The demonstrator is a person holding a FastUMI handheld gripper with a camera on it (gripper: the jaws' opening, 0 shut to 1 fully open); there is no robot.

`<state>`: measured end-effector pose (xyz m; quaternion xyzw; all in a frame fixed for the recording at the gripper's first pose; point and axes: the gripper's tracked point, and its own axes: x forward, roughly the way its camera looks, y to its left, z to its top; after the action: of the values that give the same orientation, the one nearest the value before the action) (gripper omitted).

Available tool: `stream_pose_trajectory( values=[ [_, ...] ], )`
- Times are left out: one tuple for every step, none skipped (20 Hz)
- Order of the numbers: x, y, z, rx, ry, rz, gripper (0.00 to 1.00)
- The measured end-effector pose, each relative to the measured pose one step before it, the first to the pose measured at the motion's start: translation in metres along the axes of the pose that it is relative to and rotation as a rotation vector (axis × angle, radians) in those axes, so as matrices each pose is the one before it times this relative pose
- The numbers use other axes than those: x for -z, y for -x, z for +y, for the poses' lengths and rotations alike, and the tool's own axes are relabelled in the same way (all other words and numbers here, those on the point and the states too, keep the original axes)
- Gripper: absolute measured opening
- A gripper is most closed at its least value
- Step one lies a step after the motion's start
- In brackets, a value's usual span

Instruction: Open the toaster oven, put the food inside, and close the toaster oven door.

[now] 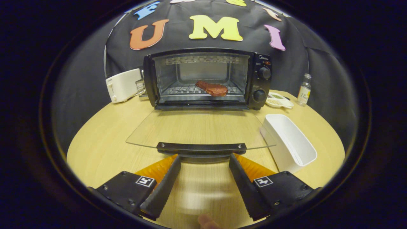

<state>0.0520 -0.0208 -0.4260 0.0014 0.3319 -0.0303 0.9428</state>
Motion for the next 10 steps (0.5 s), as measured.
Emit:
stream_pose_trajectory(
  values=[
    [-0.00134, 0.00301, 0.00196, 0.00020, -0.00551, -0.00971, 0.98],
    [-0.00156, -0.00131, 0.00159, 0.00058, -0.00263, -0.01114, 0.98],
    [-0.00137, 0.00021, 0.00068, 0.00031, -0.00304, -0.00891, 0.98],
    [-0.00070, 0.00106, 0.00034, -0.00050, -0.00285, -0.00359, 0.98],
    [-0.00107, 0.00001, 0.00033, 0.00002, -0.00289, -0.00952, 0.98],
    [-0.00207, 0.00068, 0.00039, 0.00017, -0.00231, -0.01061, 0.98],
    [-0.00079, 0.00015, -0.00003, -0.00048, -0.00228, -0.00679, 0.98],
    [-0.00041, -0.00007, 0.00008, -0.00018, -0.00253, -0.00268, 0.98],
    [0.00025, -0.00026, -0.00008, 0.00027, 0.00073, 0.00045, 0.98],
    [-0.00057, 0.00105, 0.00022, -0.00009, -0.00401, -0.00614, 0.98]
  ],
)
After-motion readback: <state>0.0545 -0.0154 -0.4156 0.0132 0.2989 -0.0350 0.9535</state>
